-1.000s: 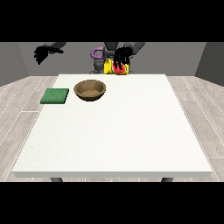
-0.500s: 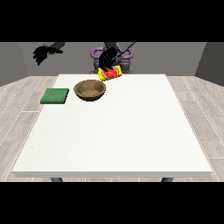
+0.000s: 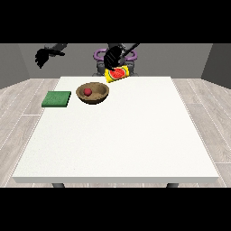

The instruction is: Pick the cup and pour the ball into the bowl, then pick the bowl and place it on the pad

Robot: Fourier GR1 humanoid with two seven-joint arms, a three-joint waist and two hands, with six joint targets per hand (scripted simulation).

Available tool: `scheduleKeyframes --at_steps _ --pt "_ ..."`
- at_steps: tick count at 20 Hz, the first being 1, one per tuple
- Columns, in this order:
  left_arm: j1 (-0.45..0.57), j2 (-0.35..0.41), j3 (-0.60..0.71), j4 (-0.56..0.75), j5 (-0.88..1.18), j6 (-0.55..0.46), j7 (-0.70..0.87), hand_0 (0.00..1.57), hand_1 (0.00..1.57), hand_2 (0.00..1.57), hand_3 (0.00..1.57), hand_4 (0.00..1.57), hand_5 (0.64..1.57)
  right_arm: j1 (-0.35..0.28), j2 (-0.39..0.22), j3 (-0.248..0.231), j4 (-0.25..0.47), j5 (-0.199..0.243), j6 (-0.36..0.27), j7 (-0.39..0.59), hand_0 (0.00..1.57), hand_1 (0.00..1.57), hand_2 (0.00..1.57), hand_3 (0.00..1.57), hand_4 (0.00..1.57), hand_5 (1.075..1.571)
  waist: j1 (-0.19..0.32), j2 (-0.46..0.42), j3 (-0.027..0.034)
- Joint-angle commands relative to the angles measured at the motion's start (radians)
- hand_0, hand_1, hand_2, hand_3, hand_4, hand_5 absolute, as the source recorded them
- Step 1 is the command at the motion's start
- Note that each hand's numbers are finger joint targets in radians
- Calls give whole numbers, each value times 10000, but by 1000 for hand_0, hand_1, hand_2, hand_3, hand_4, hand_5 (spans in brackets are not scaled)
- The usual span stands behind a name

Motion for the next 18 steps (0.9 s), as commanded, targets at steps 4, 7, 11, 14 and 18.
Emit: scheduleKeyframes --at_steps 4,7,11,14,18 --pt "1145 149 3937 -1351 3674 2254 851 1301 1301 1571 1571 1571 1190 475 42 -336 -56 -361 -4 45 0 0 0 0 0 1569 656 -117 -107" --pt "1933 -257 5230 -2045 5366 3337 483 1175 1175 1443 1274 1465 1170 432 287 -241 -216 -274 -445 356 0 0 0 0 104 1565 1044 14 -145" --pt "3010 -799 6633 -3186 8583 4380 -269 0 0 0 0 630 1569 -21 604 -65 -449 -239 -583 162 0 0 0 0 351 1568 924 1103 -273" --pt "3916 -810 6831 -3981 10992 4562 -1394 0 0 0 0 0 1550 -397 1096 154 -638 -157 -982 188 0 0 0 0 303 1568 795 1718 -239" --pt "4530 -816 6820 -5071 13798 3277 -3258 0 0 0 0 0 1563 -737 2126 592 -960 378 -2412 398 0 0 0 0 252 1571 1332 1717 -128"
